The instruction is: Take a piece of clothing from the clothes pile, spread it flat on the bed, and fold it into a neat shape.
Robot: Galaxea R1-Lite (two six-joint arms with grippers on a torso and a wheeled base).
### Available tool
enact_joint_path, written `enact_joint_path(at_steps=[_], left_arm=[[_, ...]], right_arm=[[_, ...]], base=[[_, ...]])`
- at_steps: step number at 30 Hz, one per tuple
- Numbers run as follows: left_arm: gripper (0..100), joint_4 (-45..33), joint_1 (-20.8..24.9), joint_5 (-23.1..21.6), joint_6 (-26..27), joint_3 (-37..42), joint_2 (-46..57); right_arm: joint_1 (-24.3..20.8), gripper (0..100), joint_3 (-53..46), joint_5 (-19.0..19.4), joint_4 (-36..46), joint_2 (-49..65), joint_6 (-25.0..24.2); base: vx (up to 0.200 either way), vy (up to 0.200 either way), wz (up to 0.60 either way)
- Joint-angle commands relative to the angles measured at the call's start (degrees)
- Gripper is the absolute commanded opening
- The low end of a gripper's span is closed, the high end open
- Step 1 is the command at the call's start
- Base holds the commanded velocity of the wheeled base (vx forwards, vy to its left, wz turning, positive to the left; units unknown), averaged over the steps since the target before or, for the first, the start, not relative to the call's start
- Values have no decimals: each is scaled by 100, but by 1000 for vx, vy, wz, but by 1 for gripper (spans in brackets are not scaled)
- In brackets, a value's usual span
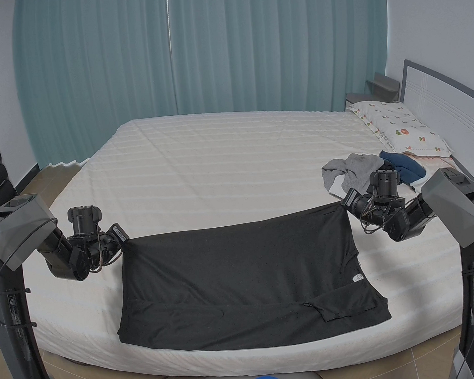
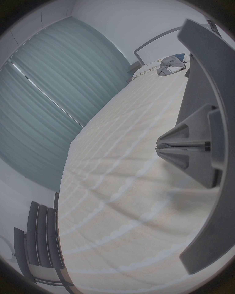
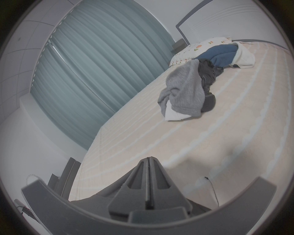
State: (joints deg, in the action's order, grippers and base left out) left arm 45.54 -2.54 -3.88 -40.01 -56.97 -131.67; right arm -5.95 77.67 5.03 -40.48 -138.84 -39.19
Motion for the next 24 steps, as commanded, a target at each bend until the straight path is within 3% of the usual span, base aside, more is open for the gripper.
enact_joint_path(at_steps=[1,14,15,17,24], left_arm=[[0,-2,-28,-8,20,37,71],[0,-19,-54,-342,942,766,572],[0,-37,-80,-351,1118,854,625],[0,-46,-89,-351,1338,951,643],[0,-28,-54,-307,2059,1452,713]], right_arm=[[41,0,-208,59,14,173,26],[155,0,-1034,463,76,621,316],[208,0,-1351,709,67,718,474],[217,0,-1605,841,67,771,659],[182,0,-2177,876,14,718,1010]], base=[[0,0,0],[0,0,0],[0,0,0],[0,0,0],[0,0,0]])
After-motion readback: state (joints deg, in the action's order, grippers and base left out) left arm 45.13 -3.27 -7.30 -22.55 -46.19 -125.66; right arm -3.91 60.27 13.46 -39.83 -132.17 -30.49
